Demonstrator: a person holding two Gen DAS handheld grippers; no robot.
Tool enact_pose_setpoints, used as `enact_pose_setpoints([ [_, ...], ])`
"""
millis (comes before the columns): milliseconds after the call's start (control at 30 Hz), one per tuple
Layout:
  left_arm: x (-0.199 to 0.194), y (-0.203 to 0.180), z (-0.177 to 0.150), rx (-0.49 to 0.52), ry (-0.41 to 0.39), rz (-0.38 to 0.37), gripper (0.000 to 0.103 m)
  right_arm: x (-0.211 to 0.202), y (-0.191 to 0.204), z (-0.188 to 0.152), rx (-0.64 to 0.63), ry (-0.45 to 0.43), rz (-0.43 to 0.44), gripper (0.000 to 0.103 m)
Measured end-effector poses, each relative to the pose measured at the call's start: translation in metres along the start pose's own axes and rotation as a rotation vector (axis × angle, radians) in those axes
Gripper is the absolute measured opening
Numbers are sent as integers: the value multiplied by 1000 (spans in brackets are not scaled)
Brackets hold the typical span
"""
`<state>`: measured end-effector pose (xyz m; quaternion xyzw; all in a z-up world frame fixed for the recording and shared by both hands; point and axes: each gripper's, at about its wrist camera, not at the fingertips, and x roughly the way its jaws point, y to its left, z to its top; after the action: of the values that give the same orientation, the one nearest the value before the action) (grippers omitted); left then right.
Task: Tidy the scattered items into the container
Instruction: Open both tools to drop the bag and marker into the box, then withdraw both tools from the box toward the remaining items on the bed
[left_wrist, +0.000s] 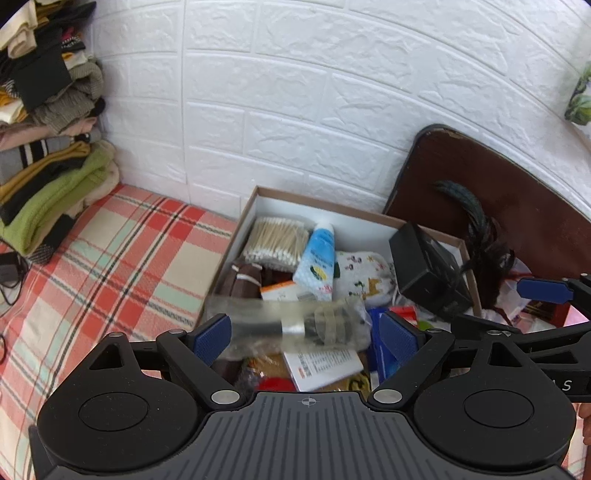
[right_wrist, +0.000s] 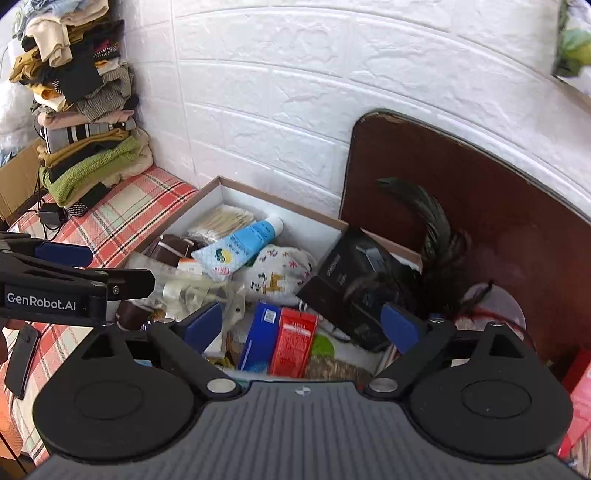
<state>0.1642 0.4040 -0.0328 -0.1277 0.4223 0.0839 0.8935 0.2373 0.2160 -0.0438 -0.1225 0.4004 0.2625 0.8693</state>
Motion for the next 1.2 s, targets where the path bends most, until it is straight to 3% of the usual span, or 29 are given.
enact_pose_setpoints([
  [267, -14, -24, -30, 12, 34, -20, 95, -27, -11, -31, 55, 11, 2, 100],
  [533, -11, -71, -69, 56, 104, -42, 95, -49, -48, -83, 160, 45, 4, 102],
  [1200, 27, -272, -155, 196, 260, -125, 95, -109, -217, -237, 366, 144, -125, 102],
])
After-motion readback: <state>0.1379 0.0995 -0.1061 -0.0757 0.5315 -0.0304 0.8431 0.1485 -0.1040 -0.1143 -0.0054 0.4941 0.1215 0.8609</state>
